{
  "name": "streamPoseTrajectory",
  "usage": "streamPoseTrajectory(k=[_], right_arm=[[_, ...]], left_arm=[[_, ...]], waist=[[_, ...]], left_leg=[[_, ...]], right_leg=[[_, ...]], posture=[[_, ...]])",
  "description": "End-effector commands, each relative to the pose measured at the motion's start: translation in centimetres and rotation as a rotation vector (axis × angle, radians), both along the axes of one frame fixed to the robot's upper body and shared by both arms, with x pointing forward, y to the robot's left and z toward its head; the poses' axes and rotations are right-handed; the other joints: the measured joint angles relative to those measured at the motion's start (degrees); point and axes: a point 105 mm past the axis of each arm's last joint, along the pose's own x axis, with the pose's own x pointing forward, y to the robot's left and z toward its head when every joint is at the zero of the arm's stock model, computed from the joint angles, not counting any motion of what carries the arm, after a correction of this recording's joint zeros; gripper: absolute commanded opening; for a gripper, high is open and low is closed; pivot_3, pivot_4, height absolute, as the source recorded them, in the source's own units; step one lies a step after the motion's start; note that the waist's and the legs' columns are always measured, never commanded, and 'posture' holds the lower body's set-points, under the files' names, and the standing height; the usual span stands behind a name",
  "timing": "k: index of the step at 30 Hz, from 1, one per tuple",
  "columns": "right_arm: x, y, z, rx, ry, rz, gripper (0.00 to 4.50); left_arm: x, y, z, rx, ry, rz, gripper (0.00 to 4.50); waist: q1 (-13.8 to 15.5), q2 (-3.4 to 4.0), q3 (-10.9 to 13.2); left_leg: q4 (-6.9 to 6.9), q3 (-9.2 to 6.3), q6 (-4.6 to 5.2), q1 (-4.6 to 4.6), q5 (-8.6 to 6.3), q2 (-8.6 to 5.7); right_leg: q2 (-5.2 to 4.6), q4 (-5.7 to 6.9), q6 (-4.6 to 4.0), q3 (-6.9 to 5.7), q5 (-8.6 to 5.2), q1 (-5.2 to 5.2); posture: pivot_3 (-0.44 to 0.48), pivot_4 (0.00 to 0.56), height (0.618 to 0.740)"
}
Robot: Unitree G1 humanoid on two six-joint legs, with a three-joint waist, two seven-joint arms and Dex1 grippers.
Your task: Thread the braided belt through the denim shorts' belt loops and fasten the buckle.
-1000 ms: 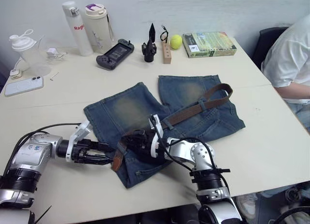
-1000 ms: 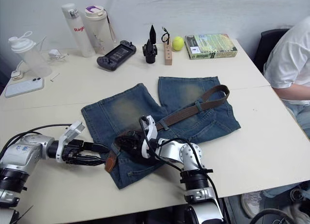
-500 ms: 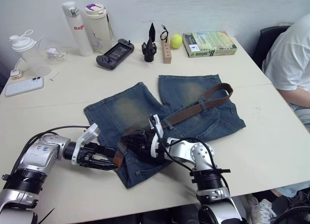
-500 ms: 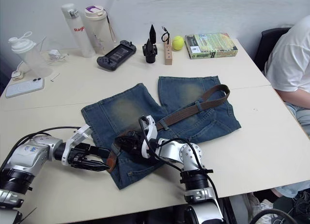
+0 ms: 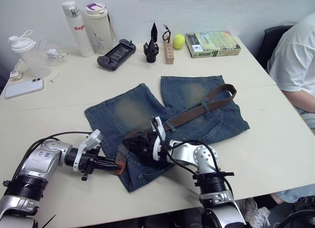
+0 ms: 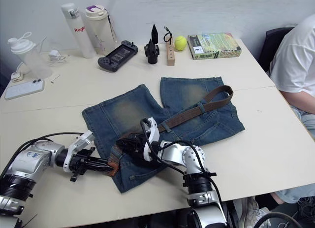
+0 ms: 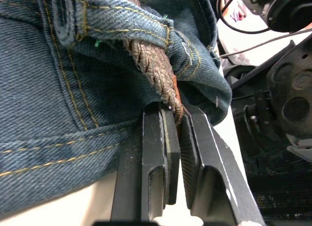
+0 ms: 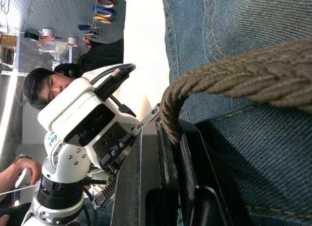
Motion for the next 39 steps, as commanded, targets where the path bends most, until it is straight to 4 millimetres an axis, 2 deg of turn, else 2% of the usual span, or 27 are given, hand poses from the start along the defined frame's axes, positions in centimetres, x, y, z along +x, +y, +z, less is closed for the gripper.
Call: streamPoseTrajectory(k=[1,3,4,7,10,12,14,16,18,21,24,28,29,30,32,33,35,39], right_arm=[[0.5,-1.6,-0.5,-0.034,-0.007,-0.06,0.4],[0.4,-2.8,1.2,-0.003,-0.073,-0.076,1.14],[0.2,-3.5,1.9,-0.009,-0.118,-0.085,1.68],[-0.7,-6.0,3.5,-0.096,-0.278,-0.1,2.98],[-2.1,-8.8,6.0,-0.126,-0.449,-0.117,4.22],[-2.9,-10.6,6.8,-0.251,-0.606,-0.116,4.22],[-3.8,-12.6,7.2,-0.492,-0.871,-0.093,4.22],[-5.0,-13.7,6.4,-0.685,-1.031,0.008,4.22],[-5.4,-14.7,4.9,-0.841,-1.119,0.098,4.22],[-4.6,-16.8,2.3,-1.054,-1.271,0.173,4.22],[-3.8,-17.6,0.8,-1.165,-1.35,0.193,4.22],[-2.3,-18.5,-0.6,-1.28,-1.439,0.186,4.22],[-1.7,-18.5,-0.5,-1.29,-1.441,0.15,3.73],[-1.4,-18.5,-0.5,-1.294,-1.44,0.124,3.58],[-1.3,-19.3,-1.6,-1.319,-1.369,0.149,2.99],[-1.3,-19.6,-1.9,-1.327,-1.337,0.152,2.46],[-1.0,-20.2,-2.2,-1.351,-1.295,0.145,2.0],[0.3,-21.5,-2.1,-1.429,-1.27,0.104,0.42]], left_arm=[[-0.4,1.1,0.6,0.018,-0.03,0.0,0.0],[-0.6,1.6,0.7,0.034,-0.044,0.007,0.0],[-0.6,1.8,0.8,0.038,-0.052,0.015,0.0],[-0.8,2.0,1.0,0.038,-0.067,0.027,0.0],[-1.1,2.0,1.3,0.036,-0.089,0.031,0.0],[-1.4,1.7,1.6,0.03,-0.101,0.024,0.0],[-1.6,1.4,1.9,0.025,-0.122,0.009,0.0],[-1.7,1.1,2.1,0.02,-0.134,-0.007,0.0],[-1.8,0.8,2.3,0.017,-0.142,-0.019,0.0],[-1.5,0.4,2.5,0.01,-0.149,-0.023,0.0],[-1.3,0.3,2.4,0.015,-0.155,-0.022,0.0],[-1.1,0.2,2.5,0.016,-0.158,-0.023,0.0],[-1.0,0.2,2.5,0.016,-0.158,-0.024,0.0],[-0.9,0.2,2.5,0.015,-0.158,-0.024,0.0],[-0.9,0.2,2.5,0.02,-0.159,-0.026,0.0],[-0.9,0.2,2.5,0.022,-0.159,-0.027,0.0],[-0.9,0.3,2.4,0.027,-0.16,-0.028,0.0],[-0.9,0.4,2.4,0.031,-0.154,-0.031,0.0]], waist=[[0.0,0.04,0.0],[-0.1,0.14,0.1],[0.0,0.28,0.2],[0.0,0.44,0.5],[0.0,0.45,0.5],[-0.1,0.46,0.6],[0.0,0.51,0.7],[0.1,0.57,0.8],[0.3,0.59,0.9],[0.8,0.51,1.1],[1.7,-0.02,1.3],[1.8,-0.18,1.4],[1.9,-0.18,1.4],[1.9,-0.18,1.4],[1.9,-0.18,1.4],[2.0,-0.18,1.4],[1.9,-0.24,1.4],[2.0,-0.24,1.4]], left_leg=[[0.0,0.0,0.0,-0.04,0.0,0.0],[0.0,0.0,-0.01,-0.18,0.01,0.0],[0.0,-0.01,0.0,-0.34,0.03,0.0],[0.16,-0.06,0.09,-0.75,0.03,-0.02],[0.13,-0.11,0.12,-0.76,0.04,-0.03],[0.12,-0.1,0.12,-0.75,0.04,-0.02],[0.12,-0.09,0.11,-0.76,0.04,-0.01],[0.14,-0.1,0.13,-0.8,0.05,-0.01],[0.17,-0.08,0.16,-0.79,0.04,-0.01],[0.29,-0.03,0.22,-0.89,0.0,-0.07],[0.3,0.08,0.12,-0.79,0.08,0.02],[0.6,0.14,0.08,-0.72,0.22,0.01],[0.63,0.14,0.08,-0.71,0.23,0.01],[0.65,0.13,0.07,-0.71,0.23,0.01],[0.68,0.11,0.07,-0.71,0.23,0.01],[0.68,0.11,0.06,-0.71,0.23,0.01],[0.68,0.09,0.06,-0.71,0.23,0.02],[1.09,0.01,0.06,-0.75,0.23,0.07]], right_leg=[[0.0,0.0,0.0,0.0,0.0,-0.03],[0.0,0.0,0.0,-0.01,0.0,-0.15],[0.0,0.07,0.0,-0.03,0.0,-0.24],[0.0,0.03,0.01,-0.09,0.01,-0.45],[0.01,0.01,0.02,-0.17,0.01,-0.44],[0.04,-0.01,0.02,-0.2,0.01,-0.44],[0.07,-0.02,0.02,-0.24,0.01,-0.44],[0.08,-0.04,0.02,-0.25,0.01,-0.44],[0.09,-0.07,0.02,-0.26,0.01,-0.4],[0.14,-0.15,0.06,-0.32,-0.01,-0.39],[0.32,-0.25,0.09,-0.32,-0.01,-0.3],[0.26,-0.07,0.12,-0.25,0.03,-0.32],[0.25,-0.04,0.12,-0.24,0.03,-0.32],[0.24,-0.02,0.12,-0.24,0.03,-0.32],[0.24,-0.01,0.12,-0.24,0.03,-0.32],[0.24,-0.01,0.12,-0.24,0.03,-0.32],[0.25,-0.02,0.11,-0.24,0.03,-0.31],[0.27,0.09,0.11,-0.28,0.03,-0.18]], posture=[[0.0,0.15,0.74],[0.0,0.15,0.74],[0.0,0.15,0.74],[0.0,0.15,0.74],[0.0,0.15,0.74],[0.0,0.15,0.74],[0.0,0.15,0.74],[0.0,0.15,0.74],[0.0,0.15,0.74],[0.0,0.15,0.74],[0.0,0.15,0.74],[0.0,0.15,0.74],[0.0,0.15,0.74],[0.0,0.15,0.74],[0.0,0.15,0.74],[0.0,0.15,0.74],[0.0,0.15,0.74],[0.0,0.15,0.74]])
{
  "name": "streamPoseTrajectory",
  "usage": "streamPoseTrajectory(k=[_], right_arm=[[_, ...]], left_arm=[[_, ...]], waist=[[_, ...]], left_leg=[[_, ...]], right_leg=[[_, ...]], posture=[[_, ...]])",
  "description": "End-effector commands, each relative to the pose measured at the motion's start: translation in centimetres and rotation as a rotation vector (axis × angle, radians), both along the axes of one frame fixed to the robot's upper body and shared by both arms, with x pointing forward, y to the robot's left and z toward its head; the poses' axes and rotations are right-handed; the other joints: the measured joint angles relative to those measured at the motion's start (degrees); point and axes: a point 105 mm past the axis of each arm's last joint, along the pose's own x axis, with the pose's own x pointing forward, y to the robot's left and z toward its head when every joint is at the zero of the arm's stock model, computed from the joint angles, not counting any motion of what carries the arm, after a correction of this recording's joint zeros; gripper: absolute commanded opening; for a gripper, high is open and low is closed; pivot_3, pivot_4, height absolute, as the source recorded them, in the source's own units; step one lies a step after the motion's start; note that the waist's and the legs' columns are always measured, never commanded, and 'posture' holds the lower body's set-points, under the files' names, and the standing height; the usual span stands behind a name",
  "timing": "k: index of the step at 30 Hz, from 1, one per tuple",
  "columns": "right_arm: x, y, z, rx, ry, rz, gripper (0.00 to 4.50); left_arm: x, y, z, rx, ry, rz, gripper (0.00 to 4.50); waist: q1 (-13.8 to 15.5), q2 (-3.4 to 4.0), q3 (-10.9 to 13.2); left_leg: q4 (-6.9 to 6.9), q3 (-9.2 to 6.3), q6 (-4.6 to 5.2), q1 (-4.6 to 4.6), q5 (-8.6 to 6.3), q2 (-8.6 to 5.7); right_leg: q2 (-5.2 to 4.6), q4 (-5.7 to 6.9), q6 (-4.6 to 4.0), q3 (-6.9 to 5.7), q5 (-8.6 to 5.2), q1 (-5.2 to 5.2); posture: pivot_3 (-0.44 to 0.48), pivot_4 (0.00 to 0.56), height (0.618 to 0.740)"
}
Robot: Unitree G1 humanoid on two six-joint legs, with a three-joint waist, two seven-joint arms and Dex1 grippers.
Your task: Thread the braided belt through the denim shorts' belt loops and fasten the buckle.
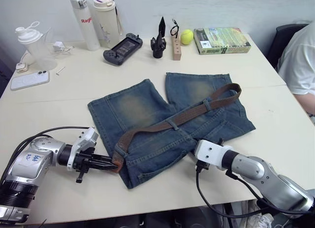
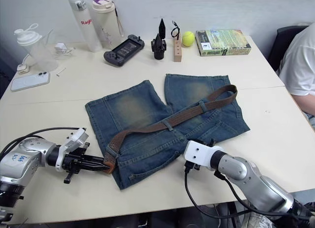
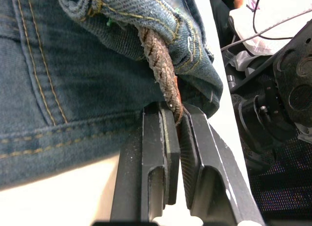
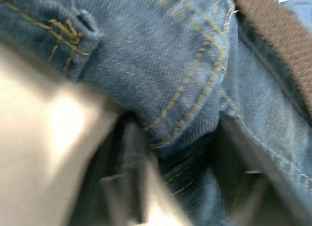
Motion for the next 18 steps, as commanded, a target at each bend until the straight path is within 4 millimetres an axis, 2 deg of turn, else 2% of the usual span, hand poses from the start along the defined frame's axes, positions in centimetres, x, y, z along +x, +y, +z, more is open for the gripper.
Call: streamPoseTrajectory(k=[1,5,9,13,14,18], right_arm=[[2.5,-3.9,-1.1,-0.085,0.019,-0.204,0.05],[3.3,-5.6,-0.5,-0.101,0.004,-0.273,0.0],[3.5,-6.1,-0.3,-0.099,-0.005,-0.298,0.0],[3.8,-5.2,-0.2,-0.075,-0.012,-0.283,0.0],[3.8,-5.1,-0.2,-0.072,-0.014,-0.282,0.0],[4.2,-4.7,-0.4,-0.069,-0.024,-0.282,0.0]], left_arm=[[0.0,0.3,0.0,0.008,0.003,-0.003,0.0],[-0.3,1.7,-0.5,0.041,0.031,0.015,0.0],[-1.6,6.0,-1.2,0.177,0.092,0.017,0.0],[-3.1,13.0,-1.1,0.429,0.153,0.101,0.0],[-3.4,14.0,-1.1,0.461,0.164,0.114,0.0],[-6.8,21.0,-1.0,0.817,0.239,0.081,0.0]], waist=[[0.0,0.0,0.0],[0.0,-0.04,0.0],[0.1,-0.04,0.0],[0.0,-0.04,0.0],[0.0,-0.01,-0.1],[-0.1,0.38,-0.3]], left_leg=[[0.0,0.0,0.01,0.0,-0.01,0.0],[0.07,-0.02,0.03,0.01,-0.02,0.0],[0.06,-0.02,0.04,-0.01,-0.02,-0.01],[0.05,-0.03,0.05,0.03,-0.03,-0.01],[0.04,-0.04,0.06,0.04,-0.04,-0.01],[0.0,0.01,0.07,0.1,-0.11,-0.02]], right_leg=[[-0.01,0.0,0.0,0.0,0.0,0.01],[-0.05,0.07,0.0,0.0,0.0,0.03],[-0.06,0.1,0.0,-0.02,0.0,-0.01],[-0.1,0.13,-0.03,-0.01,-0.01,-0.03],[-0.12,0.14,-0.03,-0.02,-0.01,-0.03],[-0.11,0.17,-0.06,0.01,-0.03,-0.05]], posture=[[0.0,0.15,0.74],[0.0,0.15,0.74],[0.0,0.15,0.74],[0.0,0.15,0.74],[0.0,0.15,0.74],[0.0,0.15,0.74]])
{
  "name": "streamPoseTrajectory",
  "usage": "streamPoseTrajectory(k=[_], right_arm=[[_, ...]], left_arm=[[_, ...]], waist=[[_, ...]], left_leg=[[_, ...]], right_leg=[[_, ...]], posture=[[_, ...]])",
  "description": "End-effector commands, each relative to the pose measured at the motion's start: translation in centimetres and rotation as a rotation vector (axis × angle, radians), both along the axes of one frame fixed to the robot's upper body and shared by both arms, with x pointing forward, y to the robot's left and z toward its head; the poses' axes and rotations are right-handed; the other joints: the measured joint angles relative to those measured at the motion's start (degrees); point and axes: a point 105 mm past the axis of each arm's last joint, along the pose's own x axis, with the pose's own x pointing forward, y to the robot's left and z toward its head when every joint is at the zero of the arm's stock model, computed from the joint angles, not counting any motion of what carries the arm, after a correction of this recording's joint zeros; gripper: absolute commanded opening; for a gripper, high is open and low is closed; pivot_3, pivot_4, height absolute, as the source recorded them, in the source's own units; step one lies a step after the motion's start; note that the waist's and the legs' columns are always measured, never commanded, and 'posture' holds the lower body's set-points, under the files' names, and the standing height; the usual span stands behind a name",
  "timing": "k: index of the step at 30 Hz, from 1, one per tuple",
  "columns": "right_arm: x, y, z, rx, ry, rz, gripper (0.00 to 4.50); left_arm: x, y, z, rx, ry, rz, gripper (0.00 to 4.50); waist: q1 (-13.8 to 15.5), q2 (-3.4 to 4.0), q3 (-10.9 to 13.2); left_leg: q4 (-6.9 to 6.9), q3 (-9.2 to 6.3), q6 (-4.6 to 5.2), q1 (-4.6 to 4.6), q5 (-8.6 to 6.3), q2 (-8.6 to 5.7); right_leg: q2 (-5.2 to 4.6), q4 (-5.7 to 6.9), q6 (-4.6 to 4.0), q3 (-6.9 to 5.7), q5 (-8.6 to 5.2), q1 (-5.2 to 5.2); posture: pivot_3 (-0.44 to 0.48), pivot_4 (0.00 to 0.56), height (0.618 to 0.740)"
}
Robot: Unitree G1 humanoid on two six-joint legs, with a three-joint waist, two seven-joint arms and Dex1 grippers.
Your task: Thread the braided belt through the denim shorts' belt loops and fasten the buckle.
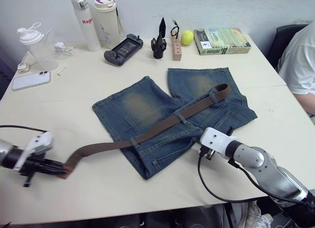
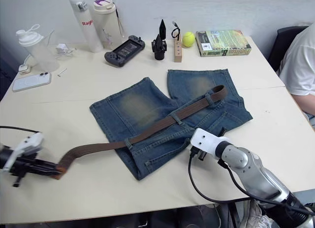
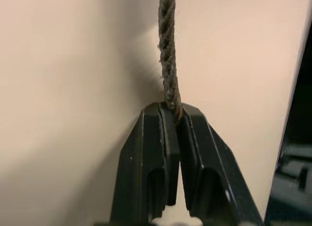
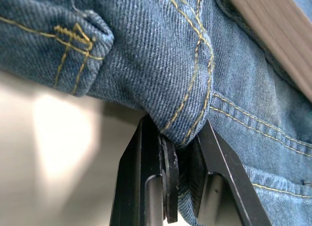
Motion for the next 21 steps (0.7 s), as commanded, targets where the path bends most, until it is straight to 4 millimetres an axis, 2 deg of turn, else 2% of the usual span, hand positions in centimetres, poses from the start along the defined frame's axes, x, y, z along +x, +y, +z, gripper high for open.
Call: streamPoseTrajectory(k=[1,4,8,9,12,14,16,17,21], right_arm=[[0.8,-1.9,-0.7,-0.044,0.012,-0.088,0.0],[0.8,-1.2,-0.8,-0.032,0.01,-0.072,0.0],[0.9,-0.7,-1.0,-0.031,0.011,-0.056,0.0],[0.8,-0.5,-1.0,-0.028,0.011,-0.05,0.0],[0.7,-0.1,-1.1,-0.02,0.014,-0.036,0.0],[0.6,0.1,-1.0,-0.006,0.018,-0.035,0.0],[0.5,0.3,-1.1,-0.007,0.024,-0.024,0.0],[0.5,0.3,-1.1,-0.01,0.022,-0.023,0.0],[0.4,0.5,-1.1,-0.008,0.022,-0.015,0.0]], left_arm=[[-5.4,6.3,-0.4,0.295,0.275,-0.032,0.0],[-5.0,8.6,0.2,0.455,0.238,0.0,0.0],[-4.2,10.4,0.4,0.632,0.192,-0.04,0.0],[-3.6,10.0,0.3,0.611,0.159,-0.04,0.0],[-0.1,7.1,0.2,0.428,0.002,-0.01,0.0],[1.4,5.8,0.6,0.354,-0.067,-0.02,0.88],[2.2,4.8,1.0,0.291,-0.099,-0.034,1.38],[2.9,4.1,1.4,0.255,-0.126,-0.046,1.81],[5.8,1.3,4.1,0.133,-0.259,-0.103,3.42]], waist=[[0.0,0.24,-0.2],[-0.3,0.38,-0.2],[-0.1,-0.03,-0.3],[-0.1,-0.02,-0.3],[-0.1,0.03,-0.4],[0.1,0.11,-0.4],[1.3,0.13,-0.4],[1.5,0.08,-0.4],[1.7,-0.21,-0.4]], left_leg=[[0.0,0.03,0.01,0.01,0.0,0.0],[-0.1,0.36,0.01,0.13,0.0,0.04],[0.02,0.63,0.11,0.15,-0.06,0.07],[0.05,0.7,0.17,0.16,-0.09,0.06],[0.04,0.84,0.24,0.33,-0.13,0.03],[0.04,0.89,0.24,0.4,-0.14,0.03],[0.04,0.89,0.26,0.56,-0.15,0.0],[0.07,0.87,0.27,0.64,-0.16,0.01],[0.13,0.79,0.23,0.6,-0.18,0.01]], right_leg=[[0.02,0.01,0.0,0.0,0.0,-0.01],[0.21,0.22,-0.11,-0.16,-0.06,-0.18],[0.27,0.61,-0.1,-0.32,-0.09,-0.3],[0.21,0.6,-0.08,-0.29,-0.08,-0.3],[0.08,0.59,-0.04,-0.2,-0.07,-0.25],[0.04,0.59,-0.04,-0.19,-0.07,-0.24],[-0.01,0.61,-0.04,-0.23,-0.07,-0.09],[-0.11,0.63,-0.04,-0.22,-0.07,-0.03],[-0.18,0.66,-0.04,-0.19,-0.06,-0.01]], posture=[[0.0,0.15,0.74],[0.0,0.15,0.74],[0.0,0.15,0.74],[0.0,0.15,0.74],[0.0,0.15,0.74],[0.0,0.15,0.74],[0.0,0.15,0.74],[0.0,0.15,0.74],[0.0,0.15,0.74]])
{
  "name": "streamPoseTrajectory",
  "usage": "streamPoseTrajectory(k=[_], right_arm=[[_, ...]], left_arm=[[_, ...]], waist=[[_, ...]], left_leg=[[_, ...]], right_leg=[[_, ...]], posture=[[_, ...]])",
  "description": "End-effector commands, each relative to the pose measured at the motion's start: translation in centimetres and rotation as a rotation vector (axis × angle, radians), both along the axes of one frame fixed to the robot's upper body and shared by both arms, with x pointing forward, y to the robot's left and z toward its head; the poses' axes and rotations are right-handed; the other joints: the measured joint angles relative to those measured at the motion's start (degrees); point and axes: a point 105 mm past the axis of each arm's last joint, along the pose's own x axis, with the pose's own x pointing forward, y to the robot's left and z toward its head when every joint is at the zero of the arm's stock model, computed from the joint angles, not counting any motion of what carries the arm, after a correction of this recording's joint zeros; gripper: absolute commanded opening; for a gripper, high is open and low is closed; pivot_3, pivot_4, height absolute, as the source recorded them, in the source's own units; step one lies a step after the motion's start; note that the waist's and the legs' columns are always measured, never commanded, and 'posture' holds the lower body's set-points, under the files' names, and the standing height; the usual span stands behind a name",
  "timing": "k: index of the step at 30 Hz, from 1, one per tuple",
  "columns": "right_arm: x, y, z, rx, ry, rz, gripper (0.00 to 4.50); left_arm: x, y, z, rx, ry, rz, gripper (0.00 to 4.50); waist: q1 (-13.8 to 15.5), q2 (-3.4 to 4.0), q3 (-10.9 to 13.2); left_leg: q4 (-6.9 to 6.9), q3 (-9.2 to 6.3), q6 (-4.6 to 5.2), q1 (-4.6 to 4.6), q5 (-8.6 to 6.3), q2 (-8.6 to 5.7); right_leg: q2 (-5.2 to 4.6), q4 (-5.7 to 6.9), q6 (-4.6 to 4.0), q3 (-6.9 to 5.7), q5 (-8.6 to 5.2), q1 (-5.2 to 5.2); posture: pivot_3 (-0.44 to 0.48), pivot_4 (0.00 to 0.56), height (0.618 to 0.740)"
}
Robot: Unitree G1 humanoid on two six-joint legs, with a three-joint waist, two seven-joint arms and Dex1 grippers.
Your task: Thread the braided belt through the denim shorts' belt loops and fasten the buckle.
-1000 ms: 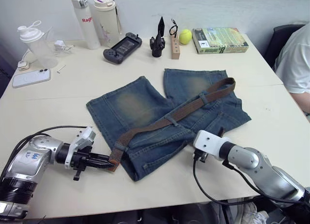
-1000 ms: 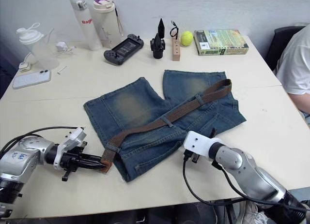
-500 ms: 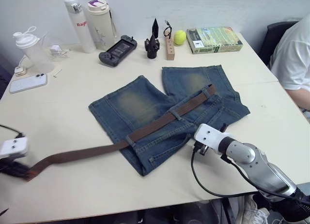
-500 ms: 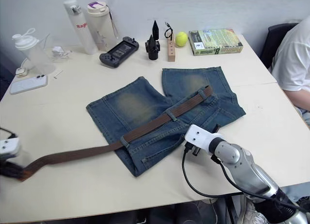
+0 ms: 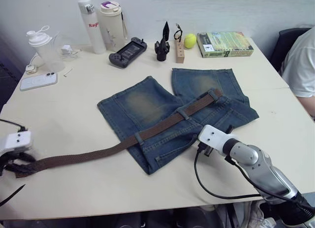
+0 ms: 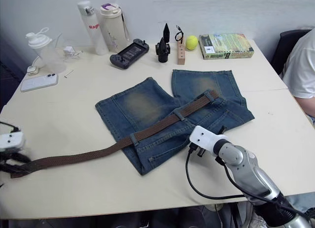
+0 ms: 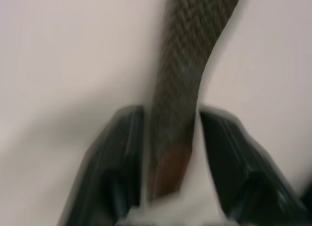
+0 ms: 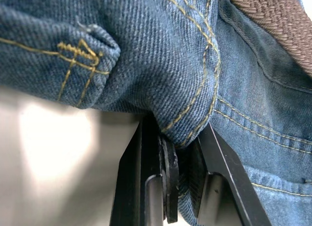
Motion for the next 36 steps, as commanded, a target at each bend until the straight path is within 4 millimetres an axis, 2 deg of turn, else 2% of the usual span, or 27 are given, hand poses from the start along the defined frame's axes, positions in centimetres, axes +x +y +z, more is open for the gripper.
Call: streamPoseTrajectory(k=[1,3,4,5,7,11,13,15,17,18,21,23,24,25,27,30,33,36], right_arm=[[-0.4,0.6,-1.0,0.006,0.05,0.026,0.0],[-0.5,0.7,-1.1,0.01,0.056,0.032,0.0],[-0.5,0.8,-1.2,0.011,0.061,0.036,0.0],[-0.6,1.1,-1.3,0.019,0.072,0.042,0.0],[-0.8,1.5,-1.4,0.023,0.083,0.056,0.0],[-2.1,3.7,-1.4,0.081,0.139,0.14,0.0],[-2.8,4.7,-0.8,0.118,0.139,0.175,0.0],[-3.0,5.0,-0.3,0.127,0.124,0.186,0.0],[-3.3,5.3,0.3,0.181,0.13,0.19,1.03],[-3.4,5.4,0.5,0.202,0.137,0.192,1.24],[-4.5,5.9,0.9,0.254,0.183,0.223,2.65],[-4.8,5.7,1.8,0.299,0.195,0.229,3.59],[-5.0,5.3,2.3,0.315,0.198,0.233,4.1],[-5.1,4.7,2.9,0.323,0.2,0.237,4.42],[-5.3,3.0,3.9,0.297,0.2,0.246,4.42],[-4.0,-1.0,4.2,0.123,0.161,0.2,4.42],[-2.4,-4.9,2.9,-0.114,0.136,0.146,4.42],[-1.2,-6.6,1.5,-0.241,0.128,0.15,4.42]], left_arm=[[3.3,-3.7,3.7,-0.172,-0.145,-0.105,3.84],[5.0,-6.0,5.8,-0.271,-0.223,-0.142,3.84],[5.7,-8.0,7.3,-0.363,-0.26,-0.174,3.84],[5.6,-10.1,8.6,-0.456,-0.266,-0.222,3.84],[3.7,-13.8,9.9,-0.591,-0.197,-0.33,3.84],[-0.8,-18.7,8.8,-0.739,-0.064,-0.412,3.84],[-1.8,-20.8,8.3,-0.796,-0.096,-0.402,3.84],[-2.4,-22.1,7.5,-0.811,-0.143,-0.385,3.84],[-3.0,-23.1,6.6,-0.824,-0.184,-0.364,3.88],[-3.3,-23.3,6.4,-0.831,-0.195,-0.355,3.88],[-4.6,-23.9,4.7,-0.787,-0.238,-0.394,4.5],[-5.2,-24.0,2.9,-0.692,-0.282,-0.455,4.5],[-5.3,-24.2,2.2,-0.659,-0.3,-0.467,4.5],[-5.1,-24.4,1.7,-0.635,-0.338,-0.468,4.5],[-4.4,-25.0,0.6,-0.593,-0.412,-0.448,4.5],[-3.1,-25.9,-0.5,-0.537,-0.528,-0.46,4.5],[-2.1,-26.4,-1.7,-0.478,-0.589,-0.48,4.5],[-1.9,-26.5,-2.9,-0.424,-0.593,-0.512,4.5]], waist=[[-0.1,-0.32,0.0],[-0.4,-0.68,0.0],[-0.6,-0.77,0.0],[-0.8,-0.83,0.1],[-2.0,-0.96,0.1],[-3.7,-0.72,0.2],[-3.5,-0.65,0.2],[-2.8,-0.67,0.3],[-2.5,-0.52,0.3],[-2.3,-0.51,0.4],[-1.7,-0.5,0.4],[-1.6,-0.49,0.4],[-1.6,-0.47,0.4],[-1.5,-0.43,0.4],[-1.1,-0.34,0.4],[-0.1,-0.29,0.5],[0.2,-0.3,0.5],[-0.1,-0.28,0.5]], left_leg=[[0.01,-0.02,-0.01,-0.02,0.01,0.0],[0.04,-0.12,-0.05,-0.14,0.03,0.02],[0.05,-0.14,-0.07,-0.22,0.04,0.05],[0.13,-0.22,-0.08,-0.32,0.05,0.06],[0.21,-0.37,-0.08,-0.43,0.02,0.08],[0.15,-0.57,-0.03,-0.44,-0.13,0.05],[0.07,-0.83,-0.07,-0.39,-0.11,0.06],[0.05,-1.08,-0.3,-0.42,-0.03,0.13],[0.11,-1.01,-0.38,-0.51,0.05,0.12],[0.1,-0.97,-0.36,-0.49,0.1,0.08],[0.14,-0.96,-0.39,-0.38,0.12,0.06],[0.08,-0.95,-0.4,-0.37,0.12,0.05],[0.06,-0.96,-0.4,-0.39,0.12,0.05],[0.06,-0.94,-0.4,-0.4,0.12,0.03],[0.1,-0.91,-0.37,-0.42,0.1,-0.03],[0.2,-0.87,-0.17,-0.48,0.03,-0.12],[0.21,-0.87,-0.15,-0.46,0.02,-0.12],[0.2,-0.78,-0.14,-0.47,0.04,-0.1]], right_leg=[[0.01,0.01,0.0,-0.01,0.0,0.0],[0.06,0.12,0.0,-0.02,0.0,-0.01],[0.13,0.21,0.0,-0.03,0.01,-0.03],[0.14,0.2,0.01,-0.01,0.01,-0.05],[0.12,0.19,0.03,0.05,0.02,-0.05],[0.19,-0.03,0.1,0.07,0.06,0.04],[0.35,-0.09,0.09,0.07,0.06,0.04],[0.47,-0.07,0.06,0.05,0.03,0.06],[0.47,-0.22,-0.03,0.13,-0.02,0.07],[0.44,-0.21,-0.03,0.17,-0.02,0.11],[0.42,-0.15,-0.04,0.24,-0.02,0.09],[0.42,-0.15,-0.05,0.25,-0.03,0.1],[0.42,-0.12,-0.05,0.23,-0.03,0.09],[0.42,-0.13,-0.06,0.24,-0.02,0.09],[0.38,-0.15,-0.05,0.24,-0.02,0.1],[0.33,-0.47,0.09,0.26,0.08,0.13],[0.32,-0.58,0.1,0.23,0.14,0.2],[0.33,-0.58,0.1,0.24,0.14,0.15]], posture=[[0.0,0.15,0.74],[0.0,0.15,0.74],[0.0,0.15,0.74],[0.0,0.15,0.74],[0.0,0.15,0.74],[0.0,0.15,0.74],[0.0,0.15,0.74],[0.0,0.15,0.74],[0.0,0.15,0.74],[0.0,0.15,0.74],[0.0,0.15,0.74],[0.0,0.15,0.74],[0.0,0.15,0.74],[0.0,0.15,0.74],[0.0,0.15,0.74],[0.0,0.15,0.74],[0.0,0.15,0.74],[0.0,0.15,0.74]])
